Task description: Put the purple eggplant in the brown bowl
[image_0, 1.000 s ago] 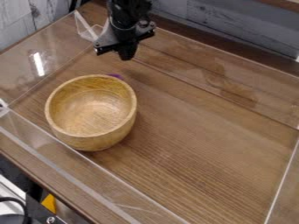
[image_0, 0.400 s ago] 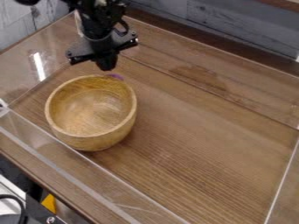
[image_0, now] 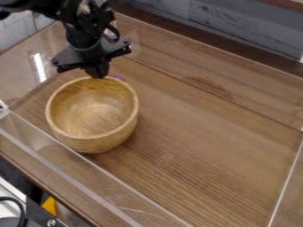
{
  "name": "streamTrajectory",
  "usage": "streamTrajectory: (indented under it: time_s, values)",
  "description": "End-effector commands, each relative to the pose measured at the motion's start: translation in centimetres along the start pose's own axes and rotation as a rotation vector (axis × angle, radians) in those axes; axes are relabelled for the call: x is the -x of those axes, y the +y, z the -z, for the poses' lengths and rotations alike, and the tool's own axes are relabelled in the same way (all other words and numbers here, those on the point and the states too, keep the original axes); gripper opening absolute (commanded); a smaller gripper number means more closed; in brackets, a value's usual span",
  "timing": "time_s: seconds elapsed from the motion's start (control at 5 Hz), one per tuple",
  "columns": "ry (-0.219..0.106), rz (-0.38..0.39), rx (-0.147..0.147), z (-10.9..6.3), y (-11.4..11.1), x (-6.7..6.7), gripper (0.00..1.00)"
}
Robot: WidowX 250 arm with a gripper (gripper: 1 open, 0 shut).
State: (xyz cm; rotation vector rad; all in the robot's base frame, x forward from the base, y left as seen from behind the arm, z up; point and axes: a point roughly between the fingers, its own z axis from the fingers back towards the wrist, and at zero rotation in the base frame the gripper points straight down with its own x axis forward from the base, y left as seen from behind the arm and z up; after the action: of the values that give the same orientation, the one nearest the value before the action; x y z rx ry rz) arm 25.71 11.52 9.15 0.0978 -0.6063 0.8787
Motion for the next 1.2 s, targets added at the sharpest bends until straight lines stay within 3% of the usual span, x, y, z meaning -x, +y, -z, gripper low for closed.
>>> streamTrajectory:
  time_s: [0.0, 0.6, 1.0]
  values:
    - [-0.03, 0.009, 0.02, -1.4, -0.2, 0.0, 0.0]
    - [-0.033, 0.054, 0.02, -2.3, 0.6, 3.2, 0.0]
    - [-0.067, 0.091, 0.025, -1.5, 0.4, 5.3, 0.0]
